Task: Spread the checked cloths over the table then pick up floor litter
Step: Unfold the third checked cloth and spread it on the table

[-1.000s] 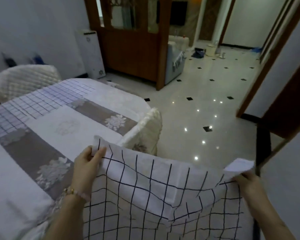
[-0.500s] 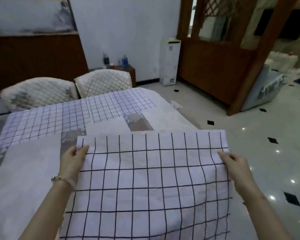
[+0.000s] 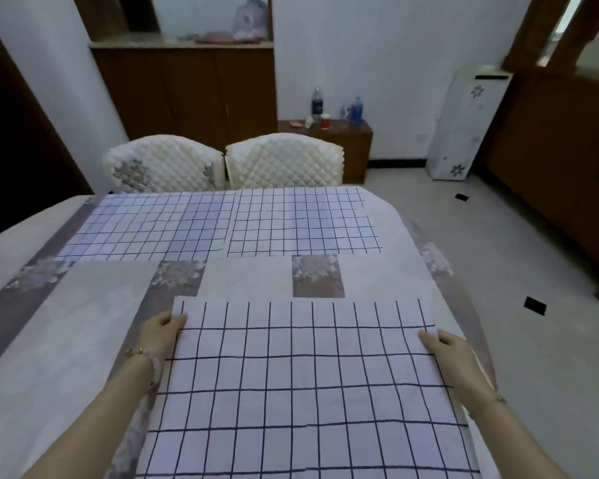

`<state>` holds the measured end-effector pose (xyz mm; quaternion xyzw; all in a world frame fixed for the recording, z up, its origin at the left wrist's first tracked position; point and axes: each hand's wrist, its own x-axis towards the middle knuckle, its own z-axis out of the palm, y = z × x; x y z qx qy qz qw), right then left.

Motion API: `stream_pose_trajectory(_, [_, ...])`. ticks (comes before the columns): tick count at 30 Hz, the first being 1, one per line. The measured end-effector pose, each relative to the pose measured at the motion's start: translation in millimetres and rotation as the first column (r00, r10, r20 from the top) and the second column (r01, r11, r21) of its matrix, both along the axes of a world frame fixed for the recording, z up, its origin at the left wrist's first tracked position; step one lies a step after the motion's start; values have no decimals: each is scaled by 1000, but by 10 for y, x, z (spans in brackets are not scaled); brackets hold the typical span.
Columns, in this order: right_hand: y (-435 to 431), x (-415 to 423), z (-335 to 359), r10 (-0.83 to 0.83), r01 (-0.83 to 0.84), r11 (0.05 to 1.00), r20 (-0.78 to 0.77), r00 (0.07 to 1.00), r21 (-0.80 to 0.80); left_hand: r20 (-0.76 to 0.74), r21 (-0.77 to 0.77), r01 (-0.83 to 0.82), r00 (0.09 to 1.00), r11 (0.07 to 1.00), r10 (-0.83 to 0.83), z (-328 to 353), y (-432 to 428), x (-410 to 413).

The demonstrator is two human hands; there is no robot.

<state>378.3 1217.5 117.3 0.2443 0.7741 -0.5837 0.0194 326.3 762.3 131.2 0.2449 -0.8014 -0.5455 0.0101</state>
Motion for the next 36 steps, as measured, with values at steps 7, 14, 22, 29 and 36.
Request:
stream_pose_trajectory(7, [111, -576, -432, 68, -69, 998, 100, 993, 10, 129, -69, -35, 991, 997, 44, -270, 93, -330])
stream_pose_trajectory(14, [156, -964, -742, 29, -46, 993, 156, 987, 108, 125, -94, -81, 988, 992, 93, -448, 114, -660])
stream_pose_trajectory(22, [21, -654, -508, -48, 33, 989, 105, 993, 147, 164, -58, -70, 983, 996, 79, -658, 46, -353])
stream_pose_trajectory(29, [18, 304, -493, -22, -18, 981, 204, 979, 193, 225, 86, -17, 974, 996, -3, -711, -111, 739])
stream_pose_trajectory(36, [9, 728, -609, -60, 13, 977, 215, 975, 212, 224, 61, 84, 970, 995, -96, -687, -108, 1200])
